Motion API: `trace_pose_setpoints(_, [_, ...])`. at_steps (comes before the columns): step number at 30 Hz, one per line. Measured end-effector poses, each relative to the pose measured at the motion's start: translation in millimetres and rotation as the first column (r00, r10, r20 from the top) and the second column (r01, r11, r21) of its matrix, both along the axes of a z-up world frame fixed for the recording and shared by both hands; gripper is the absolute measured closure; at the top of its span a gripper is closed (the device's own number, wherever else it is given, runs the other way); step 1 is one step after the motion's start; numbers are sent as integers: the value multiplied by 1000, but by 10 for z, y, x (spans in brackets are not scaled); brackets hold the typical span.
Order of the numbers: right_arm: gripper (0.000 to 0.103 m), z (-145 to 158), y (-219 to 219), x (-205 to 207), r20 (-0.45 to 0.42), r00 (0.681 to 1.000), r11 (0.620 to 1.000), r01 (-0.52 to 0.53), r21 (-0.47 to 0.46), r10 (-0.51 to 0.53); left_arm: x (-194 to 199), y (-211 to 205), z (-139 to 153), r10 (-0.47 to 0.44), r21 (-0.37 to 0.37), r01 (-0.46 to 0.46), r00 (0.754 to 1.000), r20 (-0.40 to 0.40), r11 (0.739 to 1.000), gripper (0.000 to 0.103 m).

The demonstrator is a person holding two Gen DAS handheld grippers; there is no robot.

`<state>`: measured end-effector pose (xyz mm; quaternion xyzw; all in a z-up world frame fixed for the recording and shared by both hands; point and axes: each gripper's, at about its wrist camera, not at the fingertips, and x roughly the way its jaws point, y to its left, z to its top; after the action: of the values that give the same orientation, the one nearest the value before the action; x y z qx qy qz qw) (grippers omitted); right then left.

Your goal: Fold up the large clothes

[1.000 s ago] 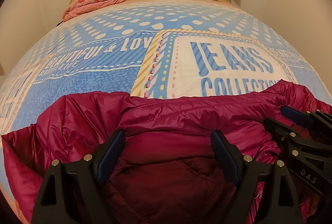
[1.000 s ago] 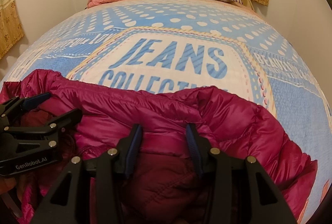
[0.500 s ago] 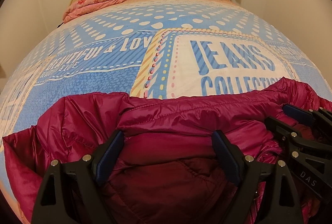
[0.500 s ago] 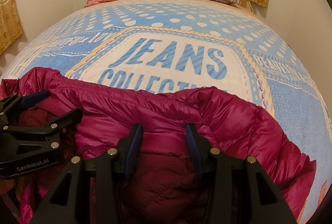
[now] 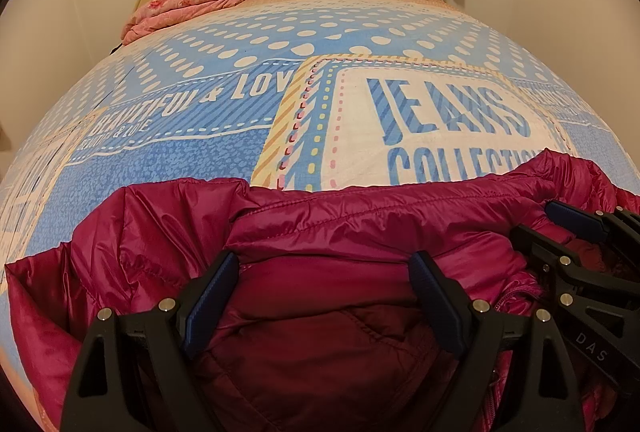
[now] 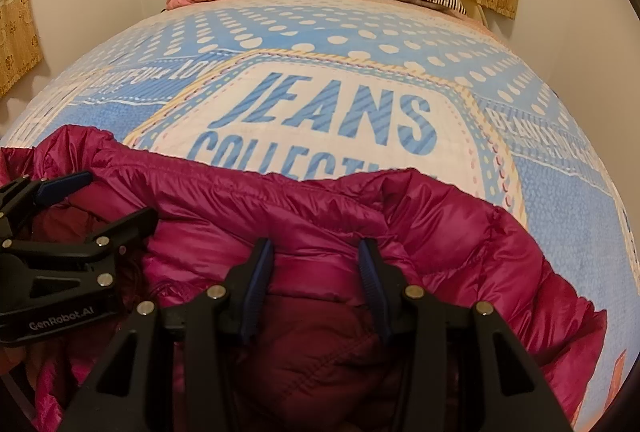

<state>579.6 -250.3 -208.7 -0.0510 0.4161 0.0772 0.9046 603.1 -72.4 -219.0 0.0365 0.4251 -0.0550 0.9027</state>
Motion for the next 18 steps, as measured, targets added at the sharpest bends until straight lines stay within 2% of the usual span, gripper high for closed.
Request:
trace_pose_setpoints(5, [55,3,16,5,-3,1000,1000,-2,-16,2,12,-4,66,-4,17,4,1000,-12,1000,15])
trace_pose_setpoints(7, [54,43,14,0,-8,1000,999,-16,-29,16,-54,27,221,0,32,1,1000,0,999,15])
trace_pose_setpoints(9, [46,136,-14,-75,-15,999,998,-37,-57,36,-217,123,456,4,16,-5,999,35,1000,15])
trace_pose_setpoints(11, [20,284,-71,-247,10,999,997,-32,-67,33,-489,280,672,-2,-5,2,998,69,1000,15])
trace_pose_setpoints(14, [16,466,-255,-622,23,999,998,-32,-48,33,-1005,540,824,-16,18,15,997,80,1000,15])
trace_pose_setpoints(18, [16,477,-664,-1354,-50,999,1000,-7,21,8,-1926,1082,714,2,35,-3,1000,25,999,15])
